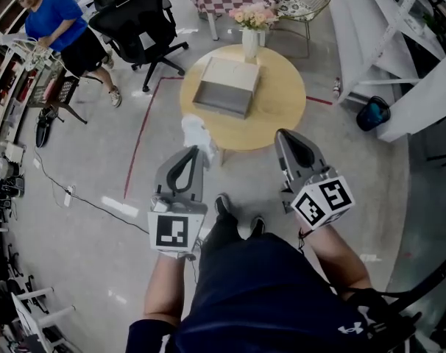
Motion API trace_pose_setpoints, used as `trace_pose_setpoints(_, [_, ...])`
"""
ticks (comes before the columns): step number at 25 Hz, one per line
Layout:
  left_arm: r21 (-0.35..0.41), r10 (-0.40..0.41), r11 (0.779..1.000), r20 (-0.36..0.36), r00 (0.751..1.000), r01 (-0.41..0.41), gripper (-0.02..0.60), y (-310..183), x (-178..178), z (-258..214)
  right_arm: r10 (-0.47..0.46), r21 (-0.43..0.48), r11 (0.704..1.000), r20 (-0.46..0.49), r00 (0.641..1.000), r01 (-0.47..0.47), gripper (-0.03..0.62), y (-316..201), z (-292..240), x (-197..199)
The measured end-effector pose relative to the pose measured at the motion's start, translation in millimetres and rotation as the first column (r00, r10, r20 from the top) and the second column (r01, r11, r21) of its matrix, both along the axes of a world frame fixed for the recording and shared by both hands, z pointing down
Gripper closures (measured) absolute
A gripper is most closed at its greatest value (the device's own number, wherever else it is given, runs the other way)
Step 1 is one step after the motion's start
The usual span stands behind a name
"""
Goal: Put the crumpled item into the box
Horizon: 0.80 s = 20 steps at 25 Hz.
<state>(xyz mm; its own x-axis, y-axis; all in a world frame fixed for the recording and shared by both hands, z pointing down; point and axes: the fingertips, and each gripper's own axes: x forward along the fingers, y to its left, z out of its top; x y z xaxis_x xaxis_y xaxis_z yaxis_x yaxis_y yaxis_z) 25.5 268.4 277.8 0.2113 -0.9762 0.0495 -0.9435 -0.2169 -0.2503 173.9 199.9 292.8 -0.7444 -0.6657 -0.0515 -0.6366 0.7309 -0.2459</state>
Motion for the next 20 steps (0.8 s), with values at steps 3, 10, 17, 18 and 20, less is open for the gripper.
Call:
trace_pose_setpoints(3, [-0.006, 0.01, 1.0, 0.002, 1.0, -0.01, 0.563, -9, -6, 6, 0.007, -0.008, 1.0, -0.002, 1.0, -0.007, 0.589, -8, 5, -6])
trace_pose_setpoints(10, [-0.013, 0.035, 0.999, -0.007, 0.999, -0.035, 0.563, -40, -37, 8, 0.027, -0.023, 0.999, -0.014, 1.0, -0.027, 0.589, -34, 8, -35])
trace_pose_setpoints(17, [-0.009, 0.074, 0.997, -0.019, 0.997, -0.074, 0.563, -80, -80, 9, 0.049, -0.028, 0.998, -0.04, 0.998, -0.05, 0.589, -64, 9, -80])
trace_pose_setpoints(18, [-0.008, 0.08, 0.997, -0.021, 0.997, -0.08, 0.563, -85, -86, 9, 0.053, -0.028, 0.998, -0.043, 0.998, -0.054, 0.589, -68, 8, -86])
trace_pose_setpoints(20, [-0.008, 0.089, 0.996, -0.03, 0.996, -0.089, 0.563, -94, -98, 11, 0.06, -0.027, 0.998, -0.05, 0.997, -0.061, 0.589, -75, 8, -98])
